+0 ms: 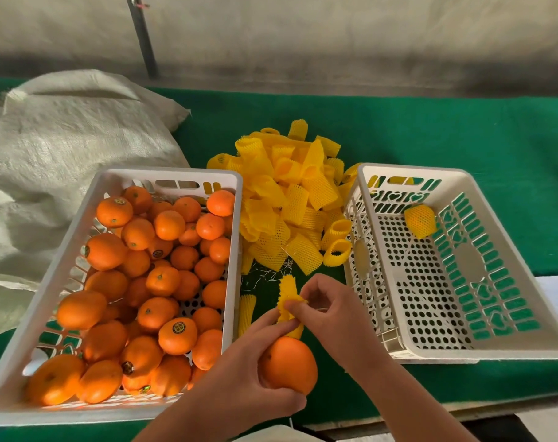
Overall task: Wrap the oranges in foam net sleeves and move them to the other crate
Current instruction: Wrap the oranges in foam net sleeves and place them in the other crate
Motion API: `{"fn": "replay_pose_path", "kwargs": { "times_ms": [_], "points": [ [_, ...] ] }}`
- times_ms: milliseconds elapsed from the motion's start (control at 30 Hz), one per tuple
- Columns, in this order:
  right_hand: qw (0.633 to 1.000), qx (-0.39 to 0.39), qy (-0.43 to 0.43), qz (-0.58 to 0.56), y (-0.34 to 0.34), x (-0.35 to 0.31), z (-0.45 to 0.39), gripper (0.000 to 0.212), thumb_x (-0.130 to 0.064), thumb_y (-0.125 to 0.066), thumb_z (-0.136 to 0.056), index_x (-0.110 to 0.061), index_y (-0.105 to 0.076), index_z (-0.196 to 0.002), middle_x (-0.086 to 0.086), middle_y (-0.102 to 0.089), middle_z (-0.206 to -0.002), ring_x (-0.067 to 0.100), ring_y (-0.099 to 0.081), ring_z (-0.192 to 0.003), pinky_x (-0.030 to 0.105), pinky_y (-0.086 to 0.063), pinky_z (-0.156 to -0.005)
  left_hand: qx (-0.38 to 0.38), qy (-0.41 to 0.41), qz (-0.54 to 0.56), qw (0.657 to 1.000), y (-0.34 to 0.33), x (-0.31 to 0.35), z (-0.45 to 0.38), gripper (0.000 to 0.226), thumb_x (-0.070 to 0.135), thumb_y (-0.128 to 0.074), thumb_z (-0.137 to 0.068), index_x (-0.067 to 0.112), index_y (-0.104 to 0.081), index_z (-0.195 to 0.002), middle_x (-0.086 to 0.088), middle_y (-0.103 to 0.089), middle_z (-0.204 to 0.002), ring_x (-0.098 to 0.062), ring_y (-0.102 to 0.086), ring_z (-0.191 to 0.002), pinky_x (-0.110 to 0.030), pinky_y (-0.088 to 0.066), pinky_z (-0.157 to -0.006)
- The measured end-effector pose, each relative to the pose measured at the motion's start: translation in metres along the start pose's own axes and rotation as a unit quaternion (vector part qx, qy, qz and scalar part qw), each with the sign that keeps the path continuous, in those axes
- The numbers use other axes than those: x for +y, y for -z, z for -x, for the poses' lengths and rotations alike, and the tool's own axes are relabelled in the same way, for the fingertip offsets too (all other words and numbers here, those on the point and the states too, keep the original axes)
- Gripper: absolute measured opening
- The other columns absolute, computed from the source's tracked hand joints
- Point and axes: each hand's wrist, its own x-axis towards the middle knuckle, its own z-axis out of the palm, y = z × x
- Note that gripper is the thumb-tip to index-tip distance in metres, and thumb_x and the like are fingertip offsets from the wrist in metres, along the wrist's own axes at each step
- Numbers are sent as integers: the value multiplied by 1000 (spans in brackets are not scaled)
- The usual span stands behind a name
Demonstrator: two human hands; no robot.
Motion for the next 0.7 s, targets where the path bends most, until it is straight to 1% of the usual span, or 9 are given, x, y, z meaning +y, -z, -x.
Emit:
{"fn": "replay_pose_path", "kwargs": {
  "times_ms": [133,200,233,267,333,433,500,600,700],
  "points": [
    [1000,18,-8,2,5,9,3,17,-28,-77,-93,-28,-62,-86,-6,-63,-75,9,-59,-69,21,-49,-63,36,25,5,999,-4,2,-1,91,70,-84,-62,77,-29,-135,62,-8,-140,29,-29,-124,-2,-48,-81],
    [998,37,2,50,9,13,5,24,-19,-78,-90,-33,-58,-88,-9,-62,-78,11,-61,-72,18,-49,-61,68,49,49,995,-2,2,-1,91,68,-85,-56,74,-34,-131,59,-15,-139,14,-42,-127,-10,-53,-81],
    [996,42,14,77,12,14,7,29,-15,-78,-89,-35,-56,-91,-11,-60,-81,11,-61,-73,17,-49,-61,81,69,110,988,-1,4,-1,92,63,-89,-52,69,-41,-131,49,-27,-142,-1,-54,-124,-18,-58,-79],
    [994,38,31,101,13,13,8,35,-12,-77,-88,-36,-53,-95,-13,-57,-87,11,-61,-73,17,-50,-59,90,91,201,971,2,5,-2,93,55,-94,-50,61,-48,-131,30,-43,-144,-16,-65,-116,-27,-61,-77],
    [986,0,73,149,15,12,11,41,-9,-73,-89,-39,-47,-102,-19,-49,-105,12,-59,-69,23,-52,-54,89,118,384,911,6,5,-6,95,41,-101,-51,34,-56,-134,-5,-70,-126,-36,-73,-106,-37,-63,-70],
    [950,-75,150,263,14,9,15,39,-12,-67,-92,-39,-48,-112,-17,-38,-138,5,-56,-60,23,-50,-49,124,110,537,827,15,9,-12,73,26,-92,-71,29,-55,-134,-16,-74,-117,-46,-70,-110,-38,-63,-64],
    [920,-126,177,326,13,8,19,44,-14,-69,-91,-40,-51,-121,-8,-31,-153,4,-59,-62,17,-47,-49,140,108,583,793,19,15,-18,65,18,-88,-76,28,-57,-133,-20,-73,-120,-48,-69,-112,-38,-64,-64],
    [898,-159,161,378,6,10,24,51,-11,-69,-89,-34,-53,-132,0,-32,-158,17,-71,-77,18,-50,-59,154,100,593,784,19,23,-25,63,21,-82,-77,24,-56,-134,-20,-72,-123,-47,-69,-112,-37,-63,-63],
    [931,-143,107,318,-4,8,25,48,-11,-61,-96,-27,-51,-139,-7,-42,-147,16,-67,-95,27,-58,-78,177,87,570,798,9,28,-29,64,24,-85,-78,24,-56,-135,-16,-74,-121,-45,-70,-111,-41,-63,-69]
  ]
}}
